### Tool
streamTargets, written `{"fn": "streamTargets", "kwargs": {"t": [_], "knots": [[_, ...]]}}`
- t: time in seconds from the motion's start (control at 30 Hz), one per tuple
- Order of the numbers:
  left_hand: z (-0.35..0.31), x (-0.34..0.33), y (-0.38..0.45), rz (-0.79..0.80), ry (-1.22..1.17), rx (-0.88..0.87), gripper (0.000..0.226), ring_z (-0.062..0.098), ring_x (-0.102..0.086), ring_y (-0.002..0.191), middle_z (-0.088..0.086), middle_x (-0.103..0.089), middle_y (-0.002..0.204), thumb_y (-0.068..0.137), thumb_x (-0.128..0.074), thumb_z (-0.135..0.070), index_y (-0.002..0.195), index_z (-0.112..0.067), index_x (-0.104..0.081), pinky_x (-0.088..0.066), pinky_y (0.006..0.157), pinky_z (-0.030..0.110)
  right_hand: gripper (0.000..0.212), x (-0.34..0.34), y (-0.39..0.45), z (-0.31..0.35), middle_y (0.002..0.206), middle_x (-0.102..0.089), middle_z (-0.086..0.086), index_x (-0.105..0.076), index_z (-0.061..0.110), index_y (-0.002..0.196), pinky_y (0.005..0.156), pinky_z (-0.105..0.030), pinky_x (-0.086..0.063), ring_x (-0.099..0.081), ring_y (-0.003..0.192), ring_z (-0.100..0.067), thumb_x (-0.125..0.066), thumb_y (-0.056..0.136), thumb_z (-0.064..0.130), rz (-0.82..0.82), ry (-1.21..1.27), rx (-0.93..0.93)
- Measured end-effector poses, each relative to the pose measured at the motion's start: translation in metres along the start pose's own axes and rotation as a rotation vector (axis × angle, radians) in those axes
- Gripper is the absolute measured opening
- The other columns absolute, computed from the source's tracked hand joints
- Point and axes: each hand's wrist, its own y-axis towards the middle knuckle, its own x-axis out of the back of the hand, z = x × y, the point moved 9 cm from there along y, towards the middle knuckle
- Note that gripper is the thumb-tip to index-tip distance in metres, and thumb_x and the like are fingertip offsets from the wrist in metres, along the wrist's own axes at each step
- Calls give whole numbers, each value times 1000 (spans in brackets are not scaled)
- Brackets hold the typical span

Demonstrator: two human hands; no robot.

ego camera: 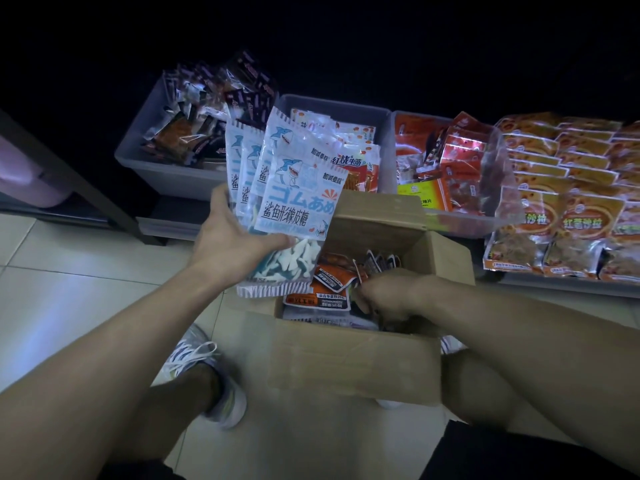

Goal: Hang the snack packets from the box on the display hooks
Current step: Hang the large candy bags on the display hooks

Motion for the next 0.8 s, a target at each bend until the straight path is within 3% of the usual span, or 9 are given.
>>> {"fn": "streamTargets", "kwargs": {"t": [0.17,0.4,0.57,0.67,0.8], "knots": [[-1,-7,-1,17,54,-19,97,18,-67,105,-23,-61,102,67,-99,-31,141,-28,-37,-55,100,43,51,-15,-8,16,151,-56,4,-57,33,145,107,-36,-49,-53,138,-23,-63,96,19,-119,-59,167],[1,-8,-1,-6,50,-21,99,22,-67,111,-10,-67,118,65,-100,-33,141,-29,-37,-55,103,47,52,2,-14,26,143,-64,3,-54,36,149,99,-38,-51,-60,130,-25,-52,98,23,-317,-57,214],[2,-7,-1,-11,6,-13,102,20,-68,108,-16,-64,109,66,-100,-30,145,-25,-36,-55,104,49,42,12,-13,27,126,-68,-5,-59,26,135,92,-40,-51,-62,121,-30,-59,93,26,-381,7,123],[2,-6,-1,-13,2,-20,100,19,-69,105,-23,-61,105,66,-100,-28,143,-25,-36,-56,103,49,45,10,-8,30,127,-64,-7,-59,32,141,92,-40,-50,-58,124,-31,-54,97,26,-344,-30,95],[1,-4,-1,-18,-27,-21,99,9,-66,96,-25,-61,103,66,-100,-27,142,-26,-37,-56,100,42,34,15,-4,26,117,-61,-3,-74,28,120,84,-37,-47,-59,119,-29,-56,93,18,-372,73,39]]}}
